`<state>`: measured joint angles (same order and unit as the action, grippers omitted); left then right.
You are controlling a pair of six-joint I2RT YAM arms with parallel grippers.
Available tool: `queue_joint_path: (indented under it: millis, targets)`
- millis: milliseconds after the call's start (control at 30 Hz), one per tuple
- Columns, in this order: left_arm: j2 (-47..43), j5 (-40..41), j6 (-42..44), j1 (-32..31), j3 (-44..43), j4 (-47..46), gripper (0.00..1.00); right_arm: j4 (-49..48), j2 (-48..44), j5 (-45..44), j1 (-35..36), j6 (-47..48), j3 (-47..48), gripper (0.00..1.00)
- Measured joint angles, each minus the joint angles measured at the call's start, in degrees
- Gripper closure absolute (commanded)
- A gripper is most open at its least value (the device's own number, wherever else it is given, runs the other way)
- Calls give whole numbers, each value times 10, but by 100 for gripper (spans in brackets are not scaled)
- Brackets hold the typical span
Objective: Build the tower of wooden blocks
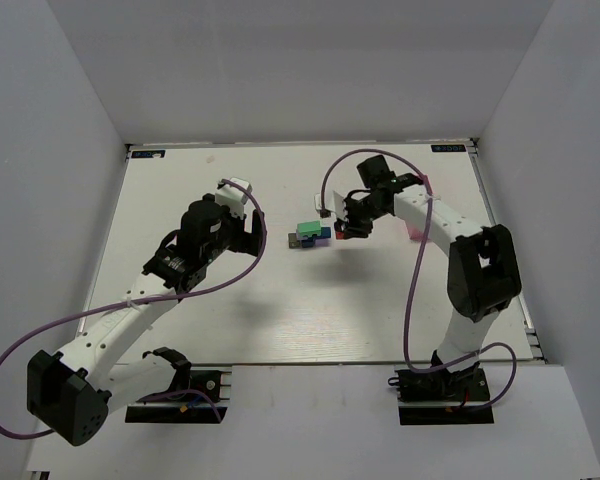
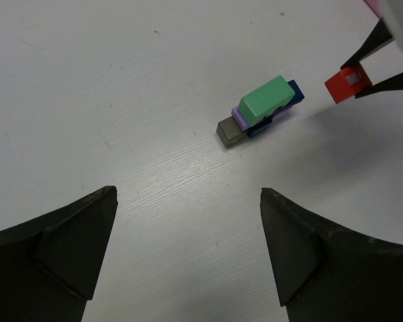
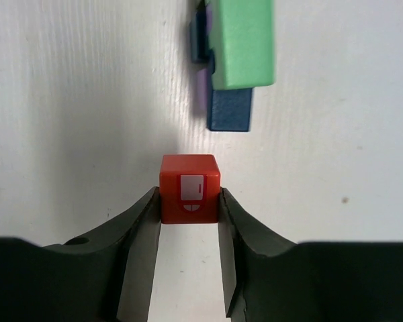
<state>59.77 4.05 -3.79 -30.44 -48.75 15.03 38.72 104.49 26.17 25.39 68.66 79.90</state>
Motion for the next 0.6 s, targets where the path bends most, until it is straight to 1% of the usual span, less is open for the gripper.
queue_joint_path:
  millis: [100,233,433,600]
  targets:
    - [0,0,0,0,0,0,3,5,-28,12,5,-16,17,82]
    - [0,3,0,0,0,0,3,7,-39,22,18,-41,52,82]
    - [0,11,0,0,0,5,3,15,-17,22,48,-64,109,82]
    - [0,13,0,0,0,6,3,21,14,12,68,-70,133,82]
